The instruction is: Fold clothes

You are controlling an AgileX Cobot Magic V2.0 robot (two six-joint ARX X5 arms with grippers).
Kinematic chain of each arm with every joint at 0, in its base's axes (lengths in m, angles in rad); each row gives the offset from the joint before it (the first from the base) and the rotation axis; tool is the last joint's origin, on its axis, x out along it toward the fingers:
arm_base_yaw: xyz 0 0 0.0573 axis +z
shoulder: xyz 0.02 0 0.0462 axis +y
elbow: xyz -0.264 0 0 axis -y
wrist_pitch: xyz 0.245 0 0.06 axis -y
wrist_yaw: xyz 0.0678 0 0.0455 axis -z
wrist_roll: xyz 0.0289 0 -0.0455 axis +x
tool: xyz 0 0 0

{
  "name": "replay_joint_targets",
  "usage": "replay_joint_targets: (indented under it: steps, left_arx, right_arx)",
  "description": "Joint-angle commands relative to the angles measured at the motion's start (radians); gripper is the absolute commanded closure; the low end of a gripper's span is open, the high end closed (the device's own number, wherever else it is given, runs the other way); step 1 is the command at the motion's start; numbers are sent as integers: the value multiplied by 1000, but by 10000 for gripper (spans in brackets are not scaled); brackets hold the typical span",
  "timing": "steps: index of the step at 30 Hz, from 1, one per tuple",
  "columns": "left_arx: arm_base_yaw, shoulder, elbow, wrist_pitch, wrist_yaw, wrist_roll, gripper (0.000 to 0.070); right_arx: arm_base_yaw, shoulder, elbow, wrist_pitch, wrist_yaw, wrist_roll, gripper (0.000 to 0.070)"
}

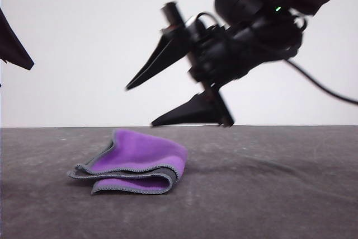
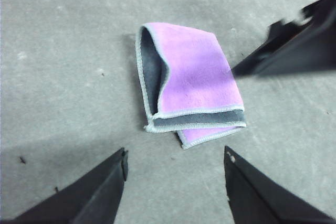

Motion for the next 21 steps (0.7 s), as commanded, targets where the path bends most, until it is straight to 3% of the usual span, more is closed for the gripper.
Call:
replay_joint_targets:
  steps: [1, 5, 10, 14, 21]
  left_arx:
    - [-3, 3, 9, 10, 2, -2, 353]
    - [-3, 3, 9, 10, 2, -2, 352]
    - [-3, 4, 9, 10, 2, -3, 352]
    - [-3, 4, 9, 10, 2, -3, 352]
    - [-3, 4, 9, 11, 1, -3, 352]
  right_arx:
    - [-1, -21, 18, -32, 7, -66, 300]
    - [-22, -107, 18, -202, 90, -213, 300]
    - [-29, -236, 4, -435, 295, -419, 301]
    - [-44, -370, -82, -399, 374, -450, 310]
    - [-96, -629, -321, -181, 488, -417, 314]
